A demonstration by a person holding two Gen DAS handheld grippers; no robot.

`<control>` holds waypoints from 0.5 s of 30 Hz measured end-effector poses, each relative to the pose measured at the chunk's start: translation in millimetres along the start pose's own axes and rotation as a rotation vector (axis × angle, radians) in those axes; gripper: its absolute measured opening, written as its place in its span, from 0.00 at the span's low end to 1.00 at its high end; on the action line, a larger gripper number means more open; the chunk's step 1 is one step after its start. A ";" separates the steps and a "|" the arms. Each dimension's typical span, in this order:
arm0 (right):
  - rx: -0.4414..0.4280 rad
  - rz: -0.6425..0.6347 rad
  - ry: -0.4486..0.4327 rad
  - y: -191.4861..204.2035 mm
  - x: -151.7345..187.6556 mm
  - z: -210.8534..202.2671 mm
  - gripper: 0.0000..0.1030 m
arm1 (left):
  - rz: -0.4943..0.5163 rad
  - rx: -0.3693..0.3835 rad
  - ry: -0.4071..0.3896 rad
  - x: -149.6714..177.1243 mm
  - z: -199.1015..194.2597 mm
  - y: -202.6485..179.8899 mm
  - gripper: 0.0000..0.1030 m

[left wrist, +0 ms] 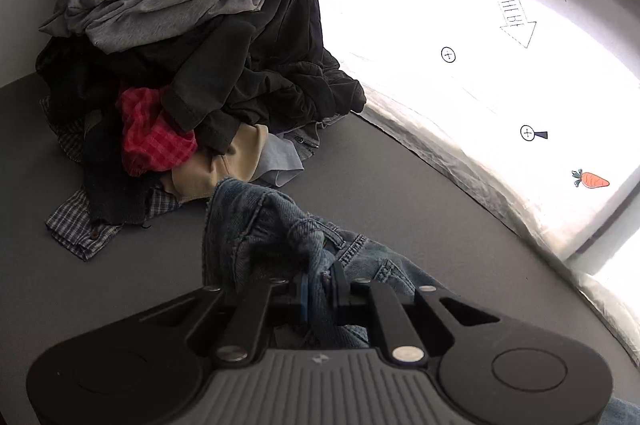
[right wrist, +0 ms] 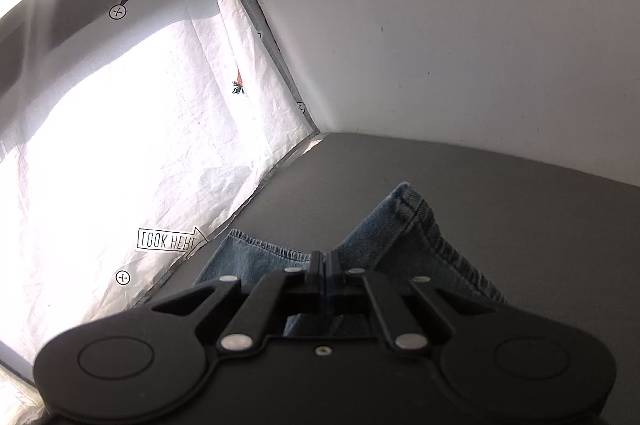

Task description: Fold clothes

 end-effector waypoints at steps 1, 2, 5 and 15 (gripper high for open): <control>-0.012 -0.027 0.011 16.1 -7.0 20.9 0.01 | 0.015 -0.003 -0.002 0.3 12.2 -11.0 0.11; -0.024 -0.063 0.016 33.7 -11.6 41.8 0.01 | 0.042 -0.007 -0.008 0.3 27.4 -25.4 0.11; -0.033 -0.188 0.047 86.5 -14.8 102.5 0.00 | 0.126 -0.015 -0.032 -2.3 68.1 -66.3 0.11; -0.117 -0.339 0.054 194.4 -27.2 207.9 0.00 | 0.058 -0.076 0.016 -11.2 139.6 -82.6 0.11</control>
Point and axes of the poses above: each gripper's, at about its wrist camera, not at the fingertips, and z roughly the way its jaws point, y to its left, x to its underside, the point moved 5 cm from there along z, roughly the way its jaws point, and after that the axes turned 12 degrees about -z, right-handed, at the moved point
